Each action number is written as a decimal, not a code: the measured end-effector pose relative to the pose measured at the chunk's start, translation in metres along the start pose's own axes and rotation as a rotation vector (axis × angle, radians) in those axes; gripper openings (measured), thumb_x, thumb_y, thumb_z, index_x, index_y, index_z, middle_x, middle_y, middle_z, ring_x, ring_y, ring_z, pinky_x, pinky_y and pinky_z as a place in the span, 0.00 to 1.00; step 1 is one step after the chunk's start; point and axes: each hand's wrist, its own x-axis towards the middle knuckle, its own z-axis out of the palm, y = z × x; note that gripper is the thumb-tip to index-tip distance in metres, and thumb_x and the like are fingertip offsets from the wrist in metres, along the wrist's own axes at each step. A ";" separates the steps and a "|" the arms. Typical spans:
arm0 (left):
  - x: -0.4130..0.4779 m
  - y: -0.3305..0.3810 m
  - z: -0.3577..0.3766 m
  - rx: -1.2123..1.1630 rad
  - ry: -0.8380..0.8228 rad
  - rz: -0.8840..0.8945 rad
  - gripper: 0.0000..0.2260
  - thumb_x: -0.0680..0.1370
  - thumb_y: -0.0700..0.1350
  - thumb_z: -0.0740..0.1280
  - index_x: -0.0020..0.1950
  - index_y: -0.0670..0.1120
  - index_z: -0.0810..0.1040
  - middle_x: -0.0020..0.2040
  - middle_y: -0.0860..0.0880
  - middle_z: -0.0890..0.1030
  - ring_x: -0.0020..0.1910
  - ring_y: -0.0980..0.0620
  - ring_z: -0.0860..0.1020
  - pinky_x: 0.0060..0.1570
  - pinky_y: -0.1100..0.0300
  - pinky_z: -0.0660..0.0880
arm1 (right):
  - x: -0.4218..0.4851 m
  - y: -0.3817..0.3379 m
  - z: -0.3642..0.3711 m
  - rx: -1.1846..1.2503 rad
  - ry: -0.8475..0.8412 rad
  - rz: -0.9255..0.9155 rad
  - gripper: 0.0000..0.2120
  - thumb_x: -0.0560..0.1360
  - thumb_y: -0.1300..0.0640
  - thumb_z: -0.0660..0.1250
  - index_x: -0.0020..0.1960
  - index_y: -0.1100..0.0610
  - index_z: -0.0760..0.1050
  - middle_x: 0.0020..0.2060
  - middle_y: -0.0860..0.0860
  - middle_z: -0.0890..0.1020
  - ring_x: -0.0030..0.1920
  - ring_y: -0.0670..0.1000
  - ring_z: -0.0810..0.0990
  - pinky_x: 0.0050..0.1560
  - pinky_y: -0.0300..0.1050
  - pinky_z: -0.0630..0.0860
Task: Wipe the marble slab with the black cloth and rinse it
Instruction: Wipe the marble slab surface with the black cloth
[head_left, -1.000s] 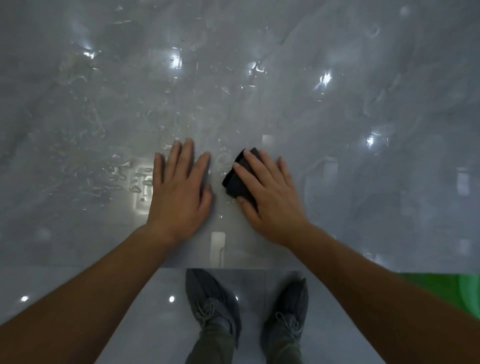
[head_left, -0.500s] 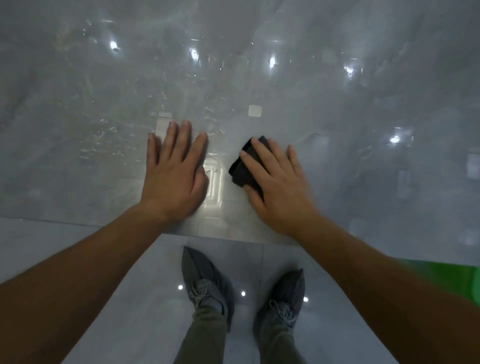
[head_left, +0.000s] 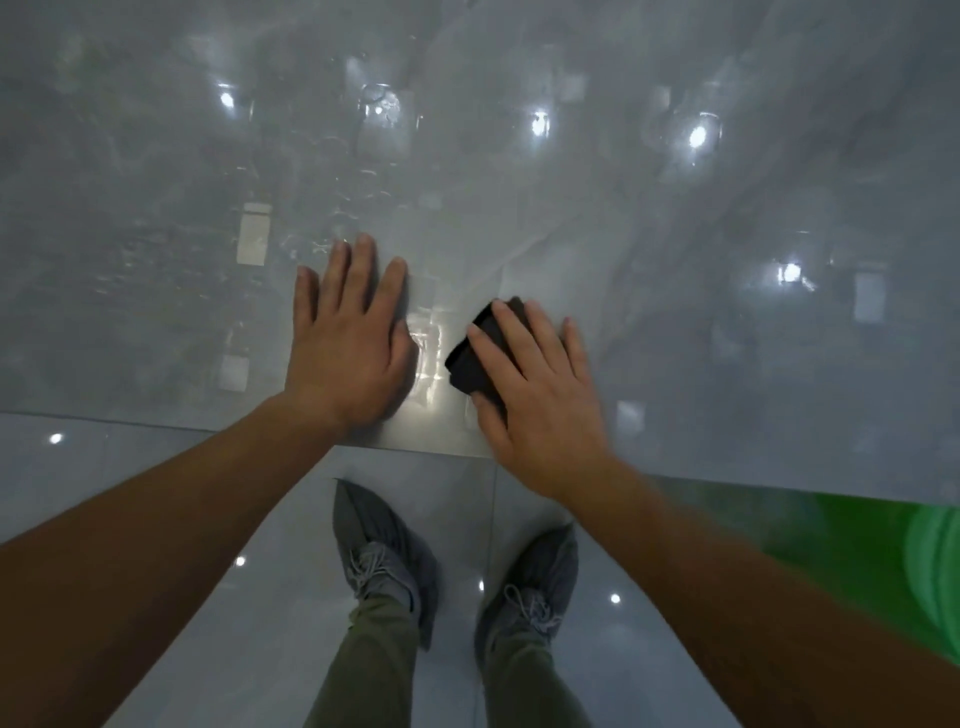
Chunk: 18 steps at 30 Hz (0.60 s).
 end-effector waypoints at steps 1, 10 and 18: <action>-0.002 0.003 0.000 0.005 -0.001 -0.006 0.29 0.80 0.55 0.47 0.82 0.48 0.54 0.82 0.41 0.49 0.81 0.42 0.45 0.78 0.39 0.43 | -0.002 0.010 -0.003 -0.007 -0.007 -0.021 0.28 0.78 0.46 0.61 0.77 0.52 0.66 0.79 0.54 0.63 0.80 0.59 0.58 0.78 0.65 0.52; -0.023 0.022 0.012 -0.012 -0.001 -0.009 0.29 0.80 0.55 0.48 0.81 0.51 0.56 0.82 0.41 0.51 0.81 0.40 0.48 0.77 0.37 0.47 | -0.060 0.074 -0.025 0.024 0.123 0.454 0.29 0.78 0.47 0.59 0.77 0.54 0.64 0.79 0.57 0.62 0.80 0.60 0.56 0.79 0.64 0.50; -0.024 0.009 0.006 0.000 0.038 0.036 0.26 0.82 0.53 0.47 0.80 0.49 0.59 0.82 0.45 0.57 0.81 0.44 0.53 0.76 0.43 0.54 | -0.036 0.031 -0.007 0.041 -0.012 -0.006 0.28 0.79 0.46 0.61 0.77 0.52 0.65 0.79 0.54 0.63 0.80 0.59 0.56 0.77 0.65 0.53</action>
